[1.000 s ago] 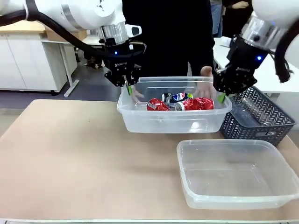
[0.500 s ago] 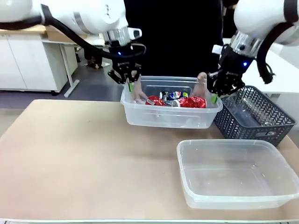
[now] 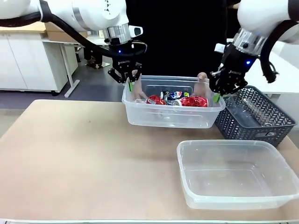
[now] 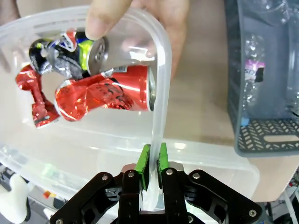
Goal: Sort the waste into each basket.
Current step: Release the Organizing box you were holding.
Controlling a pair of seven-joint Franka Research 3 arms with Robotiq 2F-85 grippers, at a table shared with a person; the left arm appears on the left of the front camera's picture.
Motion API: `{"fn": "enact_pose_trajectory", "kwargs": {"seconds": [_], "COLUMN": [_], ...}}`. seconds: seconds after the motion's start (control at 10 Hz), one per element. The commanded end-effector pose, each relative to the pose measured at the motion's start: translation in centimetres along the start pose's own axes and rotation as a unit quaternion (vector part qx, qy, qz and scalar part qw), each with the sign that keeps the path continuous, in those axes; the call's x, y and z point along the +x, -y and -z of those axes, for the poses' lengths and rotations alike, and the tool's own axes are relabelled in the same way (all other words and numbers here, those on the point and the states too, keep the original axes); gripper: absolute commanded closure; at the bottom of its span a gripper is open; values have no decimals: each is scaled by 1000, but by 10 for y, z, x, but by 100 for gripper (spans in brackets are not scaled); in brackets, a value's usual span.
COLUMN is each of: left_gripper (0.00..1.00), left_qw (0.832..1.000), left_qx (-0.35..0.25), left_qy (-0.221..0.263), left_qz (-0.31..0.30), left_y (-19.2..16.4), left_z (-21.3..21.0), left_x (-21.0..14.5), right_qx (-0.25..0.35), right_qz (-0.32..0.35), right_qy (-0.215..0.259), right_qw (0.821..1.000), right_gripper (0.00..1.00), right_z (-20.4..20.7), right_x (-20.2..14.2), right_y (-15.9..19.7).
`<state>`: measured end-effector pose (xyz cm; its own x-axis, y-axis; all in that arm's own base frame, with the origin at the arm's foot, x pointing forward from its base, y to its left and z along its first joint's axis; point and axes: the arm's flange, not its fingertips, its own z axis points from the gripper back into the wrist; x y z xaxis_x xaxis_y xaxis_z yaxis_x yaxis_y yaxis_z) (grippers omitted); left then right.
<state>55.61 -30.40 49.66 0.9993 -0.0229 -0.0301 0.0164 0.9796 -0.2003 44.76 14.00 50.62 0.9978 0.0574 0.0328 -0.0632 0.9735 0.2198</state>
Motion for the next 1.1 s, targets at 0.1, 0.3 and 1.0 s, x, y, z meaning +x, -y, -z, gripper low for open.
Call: {"fn": "enact_pose_trajectory", "kwargs": {"seconds": [0.1,0.3,1.0], "left_gripper": [93,93,0], "left_qw": [1000,1000,989], "left_qx": [-12,-12,-47], "left_qy": [7,7,136], "left_qz": [-5,-5,40], "left_y": [3,3,-31], "left_z": [0,0,-79], "left_x": [-7,-7,-39], "right_qx": [1,1,71], "right_qz": [-5,-5,-82], "right_qy": [-6,-6,156], "right_qw": [1000,1000,982], "right_gripper": [91,91,9], "right_z": [0,0,-69], "right_x": [-4,-4,-25], "right_y": [-6,-6,-8]}}
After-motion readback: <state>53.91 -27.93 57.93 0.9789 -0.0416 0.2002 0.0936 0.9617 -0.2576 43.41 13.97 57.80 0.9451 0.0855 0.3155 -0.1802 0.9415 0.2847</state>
